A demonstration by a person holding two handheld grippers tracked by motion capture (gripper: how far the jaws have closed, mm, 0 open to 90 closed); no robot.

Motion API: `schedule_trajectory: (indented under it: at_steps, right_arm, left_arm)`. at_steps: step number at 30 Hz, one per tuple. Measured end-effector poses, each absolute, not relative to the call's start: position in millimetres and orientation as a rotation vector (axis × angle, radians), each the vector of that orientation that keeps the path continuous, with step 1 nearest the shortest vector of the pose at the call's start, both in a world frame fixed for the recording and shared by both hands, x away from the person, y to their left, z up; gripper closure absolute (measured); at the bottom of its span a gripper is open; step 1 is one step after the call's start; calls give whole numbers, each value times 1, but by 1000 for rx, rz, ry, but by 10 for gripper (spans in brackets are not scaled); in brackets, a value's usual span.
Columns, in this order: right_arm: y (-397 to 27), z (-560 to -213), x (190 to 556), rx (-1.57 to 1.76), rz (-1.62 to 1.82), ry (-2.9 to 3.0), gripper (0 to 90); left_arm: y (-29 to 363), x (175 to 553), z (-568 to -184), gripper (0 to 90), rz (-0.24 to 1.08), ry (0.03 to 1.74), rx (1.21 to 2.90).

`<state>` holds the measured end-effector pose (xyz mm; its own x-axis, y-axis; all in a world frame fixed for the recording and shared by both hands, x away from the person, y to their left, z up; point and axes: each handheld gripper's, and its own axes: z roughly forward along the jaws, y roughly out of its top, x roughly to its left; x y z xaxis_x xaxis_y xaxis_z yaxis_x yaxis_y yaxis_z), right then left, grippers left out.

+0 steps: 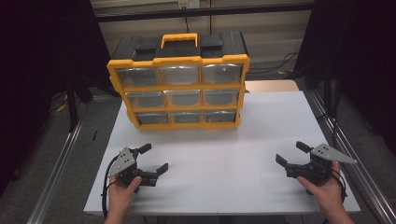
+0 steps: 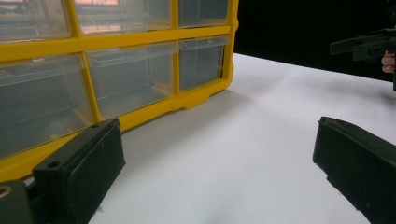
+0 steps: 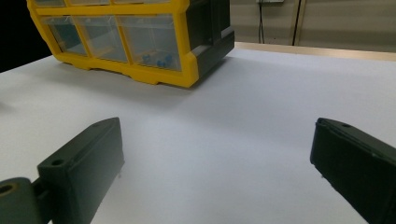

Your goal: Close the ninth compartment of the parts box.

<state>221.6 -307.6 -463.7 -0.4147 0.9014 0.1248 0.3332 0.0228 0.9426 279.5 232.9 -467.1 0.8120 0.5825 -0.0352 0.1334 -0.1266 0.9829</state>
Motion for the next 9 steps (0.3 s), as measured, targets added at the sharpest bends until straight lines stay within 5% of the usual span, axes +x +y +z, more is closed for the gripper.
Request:
schedule_trajectory:
  at_steps: [9]
  right_arm:
    - [-307, -466, 222, 1266, 1393, 1771, 22]
  left_arm:
    - [234, 279, -467, 19, 426, 562, 1687]
